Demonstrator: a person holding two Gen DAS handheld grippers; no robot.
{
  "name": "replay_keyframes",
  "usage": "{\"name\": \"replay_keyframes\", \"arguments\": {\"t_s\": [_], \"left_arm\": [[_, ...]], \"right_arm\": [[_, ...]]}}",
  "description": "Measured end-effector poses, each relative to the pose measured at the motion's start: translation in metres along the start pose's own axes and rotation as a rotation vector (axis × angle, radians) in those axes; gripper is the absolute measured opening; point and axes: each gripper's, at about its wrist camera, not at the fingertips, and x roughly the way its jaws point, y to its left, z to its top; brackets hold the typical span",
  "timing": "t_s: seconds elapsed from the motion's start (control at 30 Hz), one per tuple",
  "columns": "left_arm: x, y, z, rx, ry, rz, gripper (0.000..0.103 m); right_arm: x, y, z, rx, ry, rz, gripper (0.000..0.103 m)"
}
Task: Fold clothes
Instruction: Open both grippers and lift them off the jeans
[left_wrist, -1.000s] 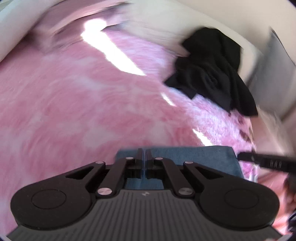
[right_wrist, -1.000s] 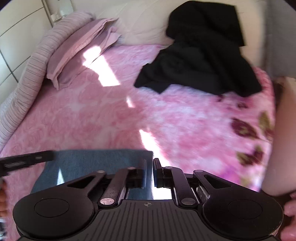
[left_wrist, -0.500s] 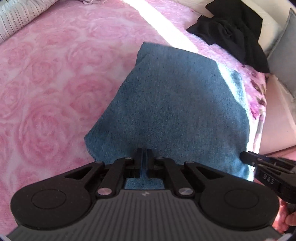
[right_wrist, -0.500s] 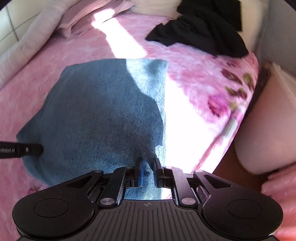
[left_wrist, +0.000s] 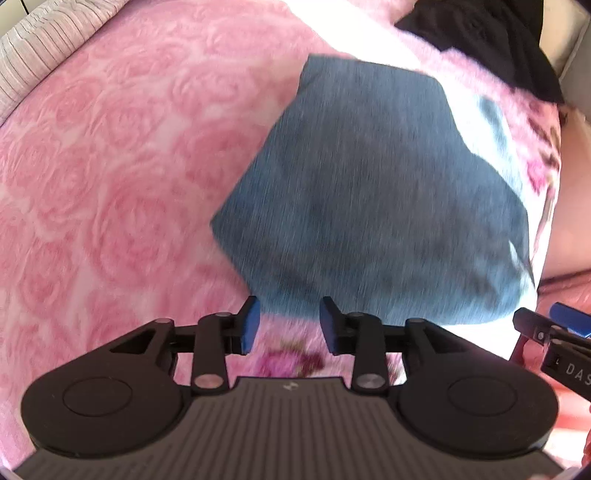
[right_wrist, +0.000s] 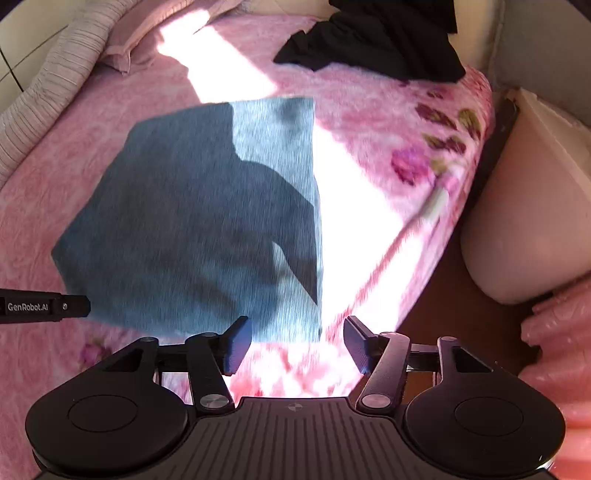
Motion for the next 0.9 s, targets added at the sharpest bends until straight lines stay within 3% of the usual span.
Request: {"name": "replay_keyframes", "arguments": {"t_s": [0.27,0.47,0.67,0.9], "left_arm": [[-0.012,0.006,-0.028,0.021,0.006,0.013,0.034],[-0.04,0.022,-0.042,-0.005,-0.06,-0.033,0.034],[-0.066,0.039,-0.055,-0.003,-0.118,-0.046,0.034],[-0.074,0.057,-0.066,-0.021,-0.107,-0.039,0.034]], "right_arm": [[-0.013,0.014,-0.027,0.034,0.036,0.001,0.062],[-0.028,0.028,-0.033,0.065,0.048,-0.051,0.062],[-0.039,0.056,-0.033,0.006,0.038,-0.14,0.062],[-0.043,0.078,-0.039,-0.016,0.036,-0.128,0.062]]}}
